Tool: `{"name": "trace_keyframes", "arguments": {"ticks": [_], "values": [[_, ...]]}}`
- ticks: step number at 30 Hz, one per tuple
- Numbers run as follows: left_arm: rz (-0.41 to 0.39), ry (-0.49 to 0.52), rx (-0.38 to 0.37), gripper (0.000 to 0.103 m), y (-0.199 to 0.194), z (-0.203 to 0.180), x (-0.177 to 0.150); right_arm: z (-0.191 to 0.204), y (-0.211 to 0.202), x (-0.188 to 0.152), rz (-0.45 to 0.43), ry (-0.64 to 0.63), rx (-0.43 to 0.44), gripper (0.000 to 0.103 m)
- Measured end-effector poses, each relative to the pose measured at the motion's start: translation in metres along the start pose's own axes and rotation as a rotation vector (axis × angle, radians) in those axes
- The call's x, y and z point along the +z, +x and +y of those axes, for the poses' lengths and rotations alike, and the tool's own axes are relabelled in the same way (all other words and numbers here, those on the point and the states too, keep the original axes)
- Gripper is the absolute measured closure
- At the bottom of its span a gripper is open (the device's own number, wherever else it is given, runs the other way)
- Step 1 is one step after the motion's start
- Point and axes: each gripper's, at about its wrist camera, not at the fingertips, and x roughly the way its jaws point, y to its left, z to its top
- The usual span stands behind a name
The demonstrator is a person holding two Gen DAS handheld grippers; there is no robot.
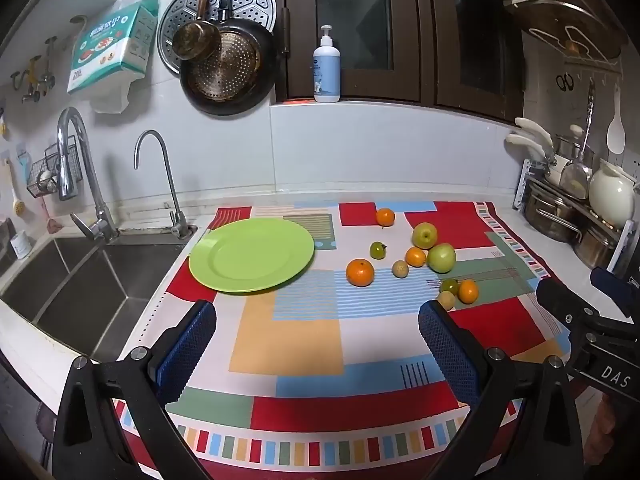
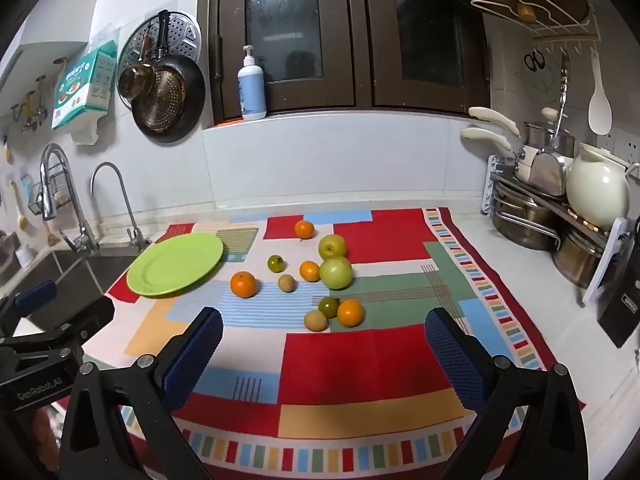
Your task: Organize fruits
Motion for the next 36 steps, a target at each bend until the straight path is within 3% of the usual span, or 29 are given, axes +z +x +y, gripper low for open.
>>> {"name": "trace_keyframes", "arguments": {"ticks": [36], "values": [[-0.008, 0.002, -0.012, 0.0, -0.0063, -0.0025, 0.0018, 0.0025, -0.0023, 0.0014, -0.002, -0.001, 0.024, 0.001]]}}
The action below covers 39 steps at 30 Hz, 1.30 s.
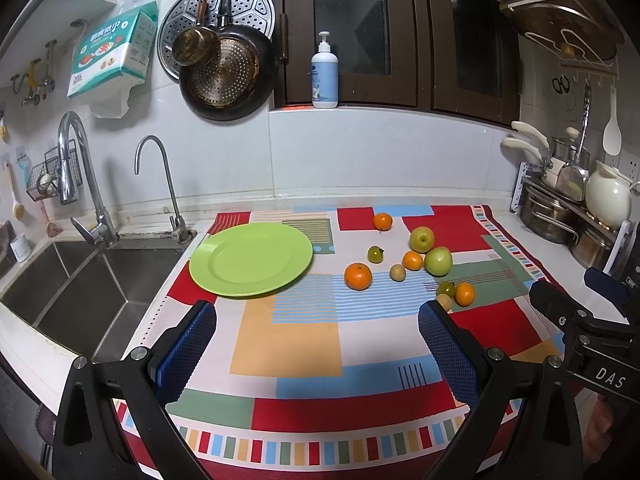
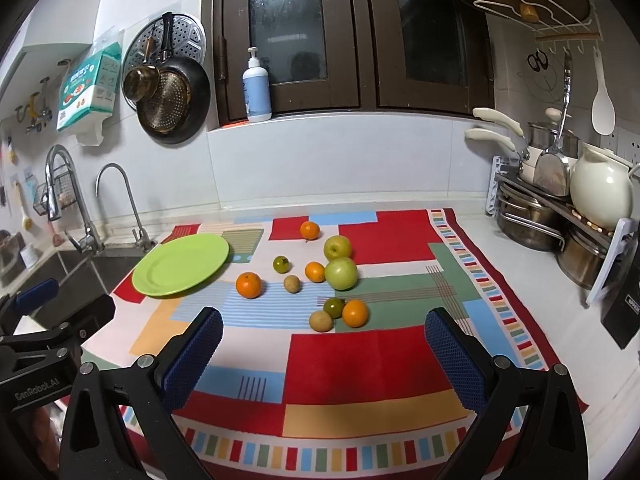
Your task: Organize fruits
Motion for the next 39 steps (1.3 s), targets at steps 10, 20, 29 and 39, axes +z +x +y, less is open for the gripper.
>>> {"name": "trace_keyframes", "arguments": {"ticks": [10, 20, 29, 39], "values": [[-0.002, -0.005, 0.0, 0.0, -0.0017, 0.0008, 0.0008, 0.0005, -0.0019, 0.0007, -0.007, -0.006, 0.001, 0.001], [-0.002, -0.007, -0.003, 0.0, -0.0023, 0.0018, 0.0016, 0.001, -0.0019, 0.0004, -0.008, -0.009, 0.002, 0.001], [-0.005, -0.008, -0.005, 0.0, -0.0029, 0.0015, 0.0035, 0.0014, -0.0019, 0.0006, -0.01, -0.01, 0.002, 0.001], [-0.005, -0.009, -0.004, 0.0, -0.0027, 0.0008, 0.0024, 0.0028, -0.0019, 0.0016, -0.009, -0.013, 0.003, 0.001]]}}
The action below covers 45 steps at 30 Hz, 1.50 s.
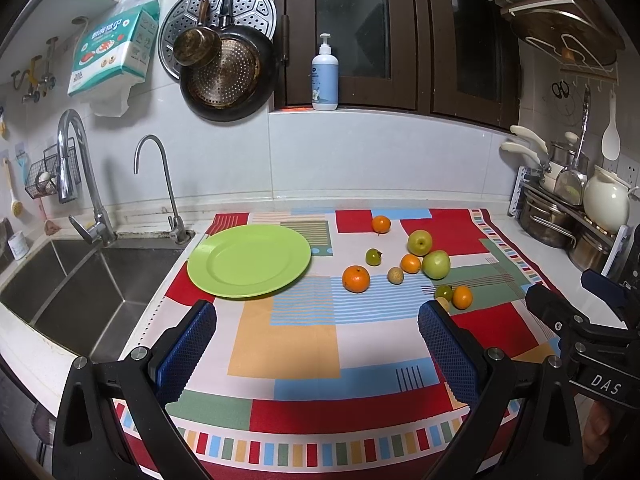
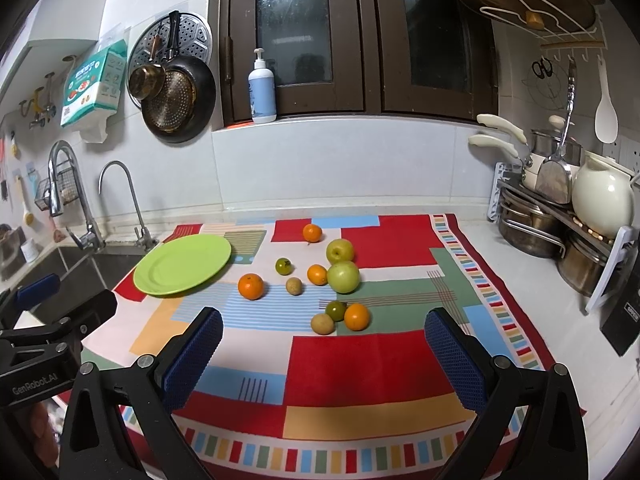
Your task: Organize fruits
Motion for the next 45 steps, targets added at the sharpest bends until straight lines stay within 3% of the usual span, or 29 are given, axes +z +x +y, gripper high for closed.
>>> {"name": "trace_keyframes", "arguments": {"ticks": [24, 45], "values": [[0.021, 0.01, -0.018, 0.0, 0.013, -0.003, 0.0, 0.003, 0.011, 0.0, 0.023, -0.001, -0.004, 0.001], [0.079, 0.165, -0.151, 0.001, 0.1, 0.011, 0.026, 0.024, 0.077, 0.0, 0.102, 0.082, -0.077, 0.001]]}}
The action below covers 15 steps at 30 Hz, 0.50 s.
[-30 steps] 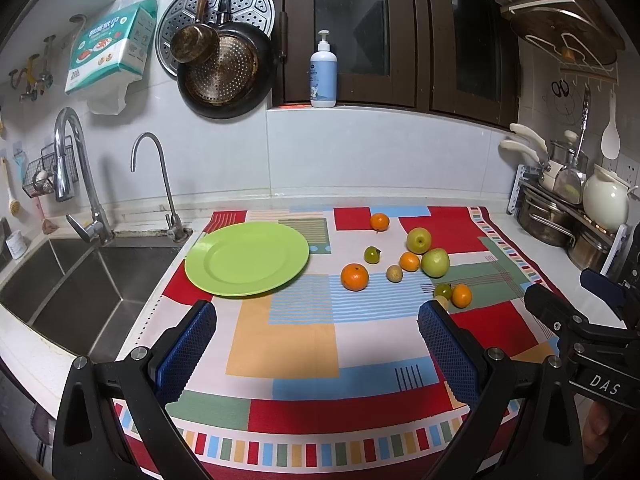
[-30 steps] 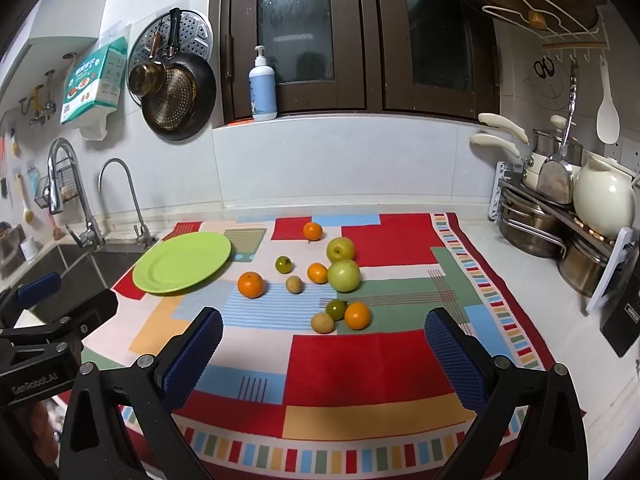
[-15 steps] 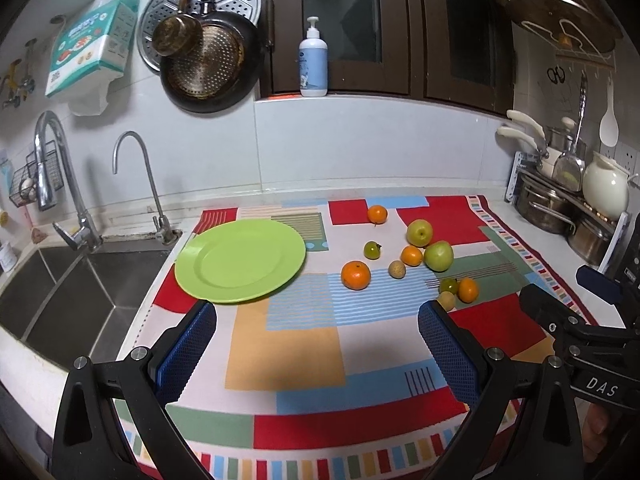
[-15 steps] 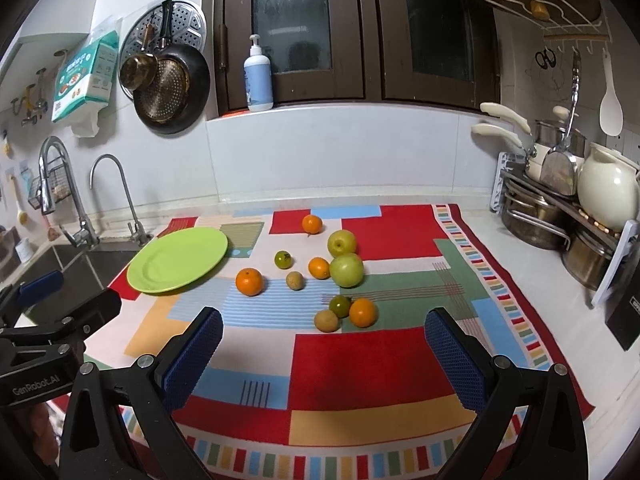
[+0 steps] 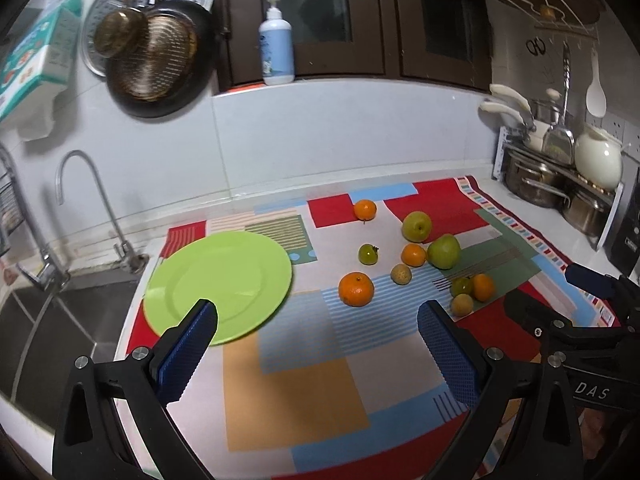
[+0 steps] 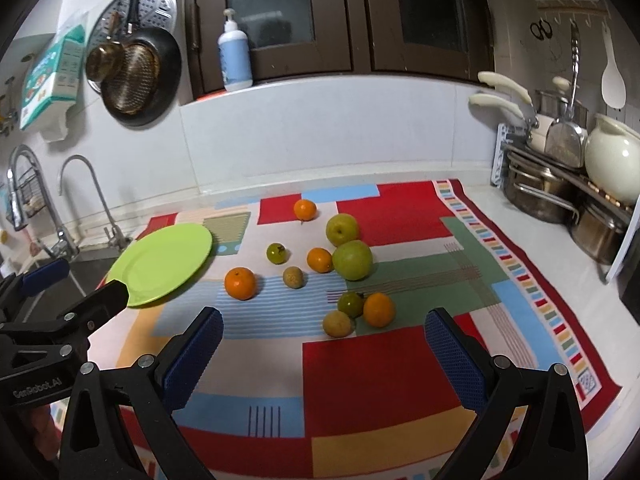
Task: Organize fruits
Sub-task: 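Grasp the large orange with the left gripper while the right gripper grasps a small brown fruit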
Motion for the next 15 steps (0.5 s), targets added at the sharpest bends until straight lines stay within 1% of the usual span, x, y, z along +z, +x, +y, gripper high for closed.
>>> {"name": "trace_keyframes", "arguments": {"ticks": [4, 10, 13, 14, 15], "values": [[0.023, 0.036, -0.036, 0.002, 0.023, 0.004, 0.004, 0.005, 0.019, 0.001, 0.033, 0.022, -0.025, 0.001], [0.078, 0.07, -0.092, 0.008, 0.062, 0.008, 0.008, 0.009, 0.042, 0.004, 0.054, 0.046, -0.065, 0.001], [0.103, 0.082, -0.123, 0.009, 0.081, 0.007, 0.009, 0.009, 0.055, 0.003, 0.086, 0.059, -0.077, 0.001], [0.111, 0.087, -0.134, 0.01, 0.086, 0.006, 0.009, 0.009, 0.058, 0.002, 0.094, 0.063, -0.083, 0.002], [0.123, 0.095, -0.148, 0.011, 0.093, 0.005, 0.009, 0.009, 0.063, 0.001, 0.107, 0.069, -0.09, 0.004]]}}
